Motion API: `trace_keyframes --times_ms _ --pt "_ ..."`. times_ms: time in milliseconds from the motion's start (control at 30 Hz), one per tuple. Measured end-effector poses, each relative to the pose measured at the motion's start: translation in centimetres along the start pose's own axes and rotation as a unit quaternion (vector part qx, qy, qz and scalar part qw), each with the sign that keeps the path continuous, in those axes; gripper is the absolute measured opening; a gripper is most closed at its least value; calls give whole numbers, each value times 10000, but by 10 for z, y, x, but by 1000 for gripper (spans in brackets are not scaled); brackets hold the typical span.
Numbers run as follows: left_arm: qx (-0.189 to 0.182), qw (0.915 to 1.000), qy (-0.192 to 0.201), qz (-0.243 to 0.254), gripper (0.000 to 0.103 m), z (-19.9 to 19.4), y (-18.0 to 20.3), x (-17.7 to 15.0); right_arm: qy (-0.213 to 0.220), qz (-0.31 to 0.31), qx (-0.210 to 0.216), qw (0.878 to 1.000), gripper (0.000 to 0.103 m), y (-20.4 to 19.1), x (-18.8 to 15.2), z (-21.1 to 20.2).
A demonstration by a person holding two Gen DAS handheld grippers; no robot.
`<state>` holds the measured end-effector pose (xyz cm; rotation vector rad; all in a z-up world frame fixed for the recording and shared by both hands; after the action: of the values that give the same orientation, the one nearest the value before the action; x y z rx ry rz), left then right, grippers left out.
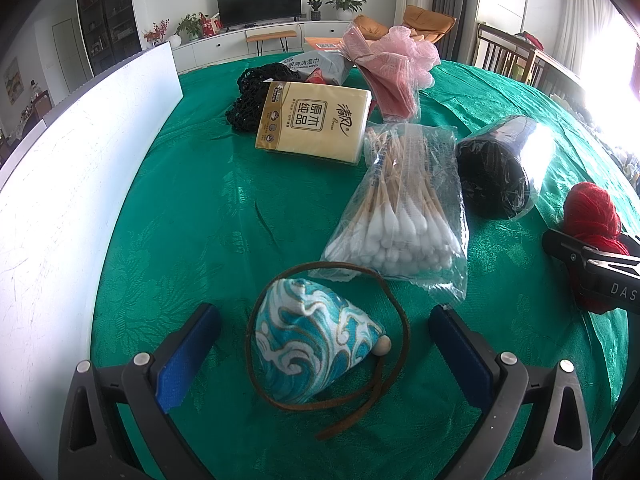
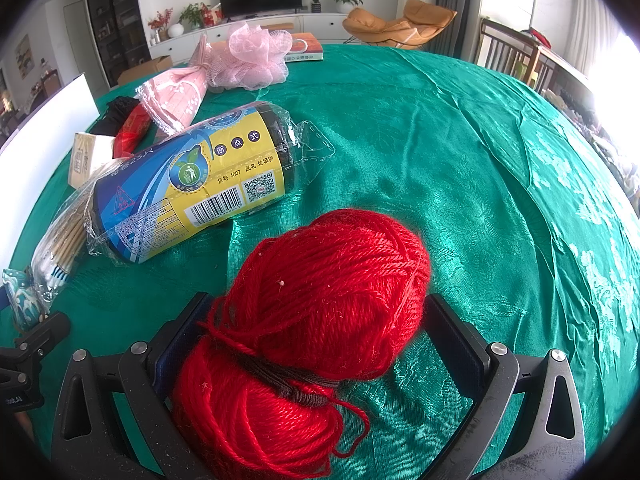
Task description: Organize soft objects
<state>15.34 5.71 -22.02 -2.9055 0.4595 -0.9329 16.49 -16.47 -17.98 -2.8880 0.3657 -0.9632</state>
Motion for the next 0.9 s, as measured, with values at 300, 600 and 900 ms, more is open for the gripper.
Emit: trace_keyframes --times_ms 300,600,900 --pt "8 10000 -17 -7 103 0 0 0 0 -1 1 10000 102 0 0 0" --pt "-570 9977 -287 222 103 -27 9 -21 0 -1 1 10000 102 0 0 0" --pt "-994 9855 -182 1366 103 -37 21 65 0 -1 1 10000 102 0 0 0"
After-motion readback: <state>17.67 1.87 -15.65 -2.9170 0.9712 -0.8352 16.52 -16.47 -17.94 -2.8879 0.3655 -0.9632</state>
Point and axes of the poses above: each gripper's, at about its wrist camera, not at the fingertips, and z roughly the way its jaws point, y to its right, x to its top, the point moved 10 cm from there along z, roughly the way its jaws point, and after that the axes turned 15 degrees about z, right-handed, at the moved point
